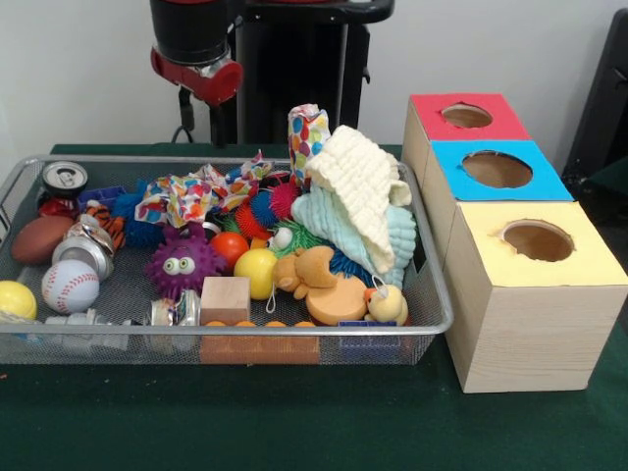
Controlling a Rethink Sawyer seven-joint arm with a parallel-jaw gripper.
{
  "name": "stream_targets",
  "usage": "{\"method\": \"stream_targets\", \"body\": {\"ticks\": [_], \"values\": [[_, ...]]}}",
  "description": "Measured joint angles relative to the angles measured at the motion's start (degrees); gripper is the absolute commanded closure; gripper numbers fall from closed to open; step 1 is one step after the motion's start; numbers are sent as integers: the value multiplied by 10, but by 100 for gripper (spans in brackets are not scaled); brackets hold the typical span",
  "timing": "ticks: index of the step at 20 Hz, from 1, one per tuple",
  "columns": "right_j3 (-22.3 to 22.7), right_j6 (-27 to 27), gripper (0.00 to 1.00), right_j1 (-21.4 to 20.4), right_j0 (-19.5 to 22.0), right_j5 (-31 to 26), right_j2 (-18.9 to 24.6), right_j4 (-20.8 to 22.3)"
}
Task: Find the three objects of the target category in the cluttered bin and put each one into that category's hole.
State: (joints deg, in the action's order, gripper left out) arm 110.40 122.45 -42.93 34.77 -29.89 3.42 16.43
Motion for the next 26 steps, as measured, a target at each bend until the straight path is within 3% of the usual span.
{"method": "stream_targets", "body": {"ticks": [16,26], "values": [[-93,-2,0,17,35,-8,74,55],[-192,-27,0,48,39,-114,129,79]]}}
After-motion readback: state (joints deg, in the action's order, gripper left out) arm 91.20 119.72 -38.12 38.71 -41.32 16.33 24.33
